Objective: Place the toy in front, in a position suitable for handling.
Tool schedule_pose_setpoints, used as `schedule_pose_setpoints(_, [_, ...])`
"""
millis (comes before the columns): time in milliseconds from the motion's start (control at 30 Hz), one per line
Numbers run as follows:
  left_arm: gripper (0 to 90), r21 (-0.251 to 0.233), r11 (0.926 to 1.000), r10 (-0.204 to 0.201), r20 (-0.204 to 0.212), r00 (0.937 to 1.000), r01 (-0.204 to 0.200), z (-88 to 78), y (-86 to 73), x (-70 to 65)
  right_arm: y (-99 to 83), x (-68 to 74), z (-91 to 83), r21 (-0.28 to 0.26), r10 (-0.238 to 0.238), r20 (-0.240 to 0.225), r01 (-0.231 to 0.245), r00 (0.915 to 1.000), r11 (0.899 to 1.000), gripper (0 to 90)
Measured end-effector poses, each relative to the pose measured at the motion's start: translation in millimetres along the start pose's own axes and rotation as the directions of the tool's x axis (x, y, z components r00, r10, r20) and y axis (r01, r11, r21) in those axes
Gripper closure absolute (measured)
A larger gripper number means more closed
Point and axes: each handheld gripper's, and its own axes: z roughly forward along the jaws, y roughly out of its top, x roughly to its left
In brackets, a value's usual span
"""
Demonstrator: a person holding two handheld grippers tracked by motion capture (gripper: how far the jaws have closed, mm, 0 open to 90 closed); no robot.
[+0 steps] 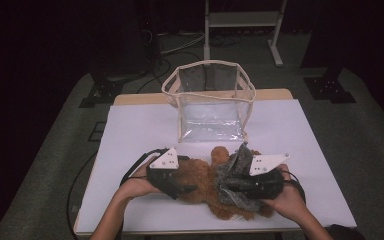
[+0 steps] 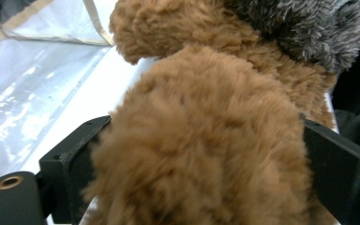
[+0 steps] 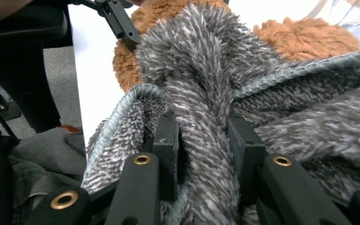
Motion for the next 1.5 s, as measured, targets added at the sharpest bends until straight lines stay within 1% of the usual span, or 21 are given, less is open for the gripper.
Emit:
schedule_pose_setpoints(133, [6.6,-0.005,0.9995,-0.03,0.04,0.9987,0.03,2.3,-5.6,2.4,-1.9,0.7,-2.4,0.001,-0.002,-0.004,0.002,1.0,1.0,69.3])
schedule_pose_setpoints(200, [8.9,-0.007,0.9993,-0.036,0.059,0.9976,0.037,4.3,-6.9,2.3,-2.8,1.3,-4.2,0.006,-0.003,-0.002,0.003,1.0,1.0,69.8])
schedule_pose_setpoints(267, [17.9,-0.006,0.9996,-0.028,0.041,0.9988,0.028,8.6,-5.3,-1.4,-3.8,0.9,-6.2,0.006,-0.007,0.005,0.007,1.0,1.0,70.0])
schedule_pose_setpoints(300, [25.9,-0.004,0.9999,-0.014,0.031,0.9994,0.014,12.1,-2.9,-3.9,-4.5,-0.8,-10.6,0.015,-0.006,0.025,0.006,0.9997,1.0,70.5])
schedule_pose_setpoints(333, [25.9,0.0,1.0,0.004,0.021,0.9998,-0.004,16.2,0.5,-6.8,-4.5,-0.8,-10.6,0.015,-0.006,0.025,0.006,0.9997,1.0,70.5])
schedule_pose_setpoints(400, [29.3,0.006,0.9994,0.033,0.0,0.9995,-0.033,25.9,8.2,-11.2,-5.7,-5.6,-16.9,0.021,-0.004,0.052,0.003,0.9986,1.0,71.1])
schedule_pose_setpoints(467, [31.6,0.0,0.9983,0.058,-0.015,0.9982,-0.058,36.8,15.6,-14.7,-8.3,-12.2,-24.2,0.024,0.013,0.077,-0.015,0.997,1.0,71.6])
schedule_pose_setpoints(633, [34.3,-0.032,0.9971,0.067,-0.058,0.996,-0.069,60.2,32.9,-16.3,-17.3,-33.9,-41.0,0.014,0.062,0.124,-0.064,0.9903,0.998,72.4])
schedule_pose_setpoints(667, [35.3,-0.03,0.9962,0.08,-0.069,0.9944,-0.082,63.2,37.0,-14.6,-17.6,-39.2,-43.2,0.014,0.069,0.132,-0.071,0.9889,0.997,72.6])
schedule_pose_setpoints(733, [36.9,-0.022,0.9961,0.083,-0.082,0.9931,-0.086,68.6,44.8,-10.8,-16.4,-49.2,-44.9,0.015,0.073,0.148,-0.076,0.9863,0.997,72.9])
schedule_pose_setpoints(833, [38.8,-0.006,0.9943,0.105,-0.079,0.9913,-0.106,70.9,51.2,-7.6,-13.0,-59.4,-42.9,0.017,0.077,0.17,-0.081,0.9824,0.997,73.2])
schedule_pose_setpoints(900, [39.6,0.001,0.9943,0.106,-0.079,0.9912,-0.106,68.4,49.5,-6.5,-14.3,-61.1,-40.4,0.009,0.09,0.157,-0.093,0.9834,0.996,73.3])
schedule_pose_setpoints(1000, [40.3,-0.003,0.9963,0.085,-0.07,0.9939,-0.086,61.7,42.1,-4.4,-20.0,-60.9,-40.3,-0.023,0.116,0.125,-0.114,0.9854,0.993,73.2])
schedule_pose_setpoints(1033, [40.4,-0.009,0.9969,0.077,-0.065,0.9949,-0.078,59.3,39.7,-4.9,-21.5,-60.3,-41.4,-0.031,0.125,0.115,-0.122,0.9854,0.992,73.2])
schedule_pose_setpoints(1100, [40.5,-0.015,0.9967,0.079,-0.062,0.9949,-0.08,55.5,35.9,-8.3,-23.1,-58.6,-45.8,-0.049,0.137,0.093,-0.133,0.9861,0.99,73.2])
schedule_pose_setpoints(1133, [40.4,-0.017,0.9964,0.081,-0.059,0.995,-0.082,53.9,34.5,-10.4,-24.5,-57.4,-51.2,-0.071,0.158,0.071,-0.153,0.985,0.986,73.2])
schedule_pose_setpoints(1200, [40.2,-0.012,0.9964,0.083,-0.05,0.9953,-0.084,50.9,32.8,-14.7,-24.6,-56.9,-53.9,-0.082,0.163,0.074,-0.157,0.9839,0.984,73.2])
schedule_pose_setpoints(1267, [39.6,0.002,0.994,0.109,-0.039,0.9932,-0.109,47.1,32.3,-20.2,-23.4,-58.6,-59.2,-0.106,0.176,0.085,-0.166,0.9808,0.98,73.1])
schedule_pose_setpoints(1333, [38.8,0.013,0.9918,0.127,-0.03,0.9914,-0.127,42.1,31.2,-26.4,-22.8,-60.2,-60.5,-0.112,0.184,0.098,-0.173,0.978,0.979,73.0])
schedule_pose_setpoints(1433, [36.3,0.017,0.9909,0.134,-0.019,0.9908,-0.134,36.7,27.6,-32.0,-25.0,-58.1,-53.2,-0.098,0.191,0.064,-0.184,0.9795,0.978,72.6])
schedule_pose_setpoints(1500, [31.3,0.018,0.9919,0.126,-0.011,0.992,-0.126,35.3,26.6,-31.6,-28.0,-52.9,-45.7,-0.088,0.191,0.038,-0.187,0.9809,0.978,72.7])
